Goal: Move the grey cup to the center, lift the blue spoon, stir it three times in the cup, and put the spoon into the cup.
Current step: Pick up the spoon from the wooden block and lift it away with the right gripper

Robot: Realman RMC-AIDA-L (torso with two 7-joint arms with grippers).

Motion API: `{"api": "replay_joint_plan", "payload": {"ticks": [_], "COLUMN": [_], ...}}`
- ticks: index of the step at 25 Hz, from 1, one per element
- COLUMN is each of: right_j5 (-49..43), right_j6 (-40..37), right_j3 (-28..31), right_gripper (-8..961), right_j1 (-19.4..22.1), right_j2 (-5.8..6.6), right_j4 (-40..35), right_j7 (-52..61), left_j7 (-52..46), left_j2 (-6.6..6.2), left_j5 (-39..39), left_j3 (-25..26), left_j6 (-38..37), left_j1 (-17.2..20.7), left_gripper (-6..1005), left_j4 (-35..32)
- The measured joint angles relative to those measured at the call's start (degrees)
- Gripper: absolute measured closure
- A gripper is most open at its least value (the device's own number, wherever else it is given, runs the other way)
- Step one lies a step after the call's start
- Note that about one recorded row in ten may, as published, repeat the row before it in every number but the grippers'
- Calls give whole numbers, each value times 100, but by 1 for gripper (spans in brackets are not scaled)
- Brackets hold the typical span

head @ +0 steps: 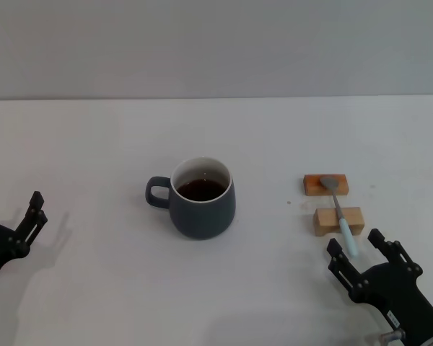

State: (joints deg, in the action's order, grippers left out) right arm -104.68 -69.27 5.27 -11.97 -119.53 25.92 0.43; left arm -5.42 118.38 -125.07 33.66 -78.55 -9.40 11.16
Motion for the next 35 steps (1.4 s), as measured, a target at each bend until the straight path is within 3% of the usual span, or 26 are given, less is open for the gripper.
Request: {"api": "replay_joint_plan", "payload": {"ticks": [35], "right_j5": [43], "right_j6": [2], "right_j3": [5], "right_gripper": [192], "right_j1": [-4], "right_j2": [0], "right_j4": [18], "right_j7": [1], "left_j7": [4], "left_j2": [0], "left_j5": [0], "left_j3": [0], "left_j6": [16], "left_j1": [1], "left_gripper": [133], "left_j4": [0]}}
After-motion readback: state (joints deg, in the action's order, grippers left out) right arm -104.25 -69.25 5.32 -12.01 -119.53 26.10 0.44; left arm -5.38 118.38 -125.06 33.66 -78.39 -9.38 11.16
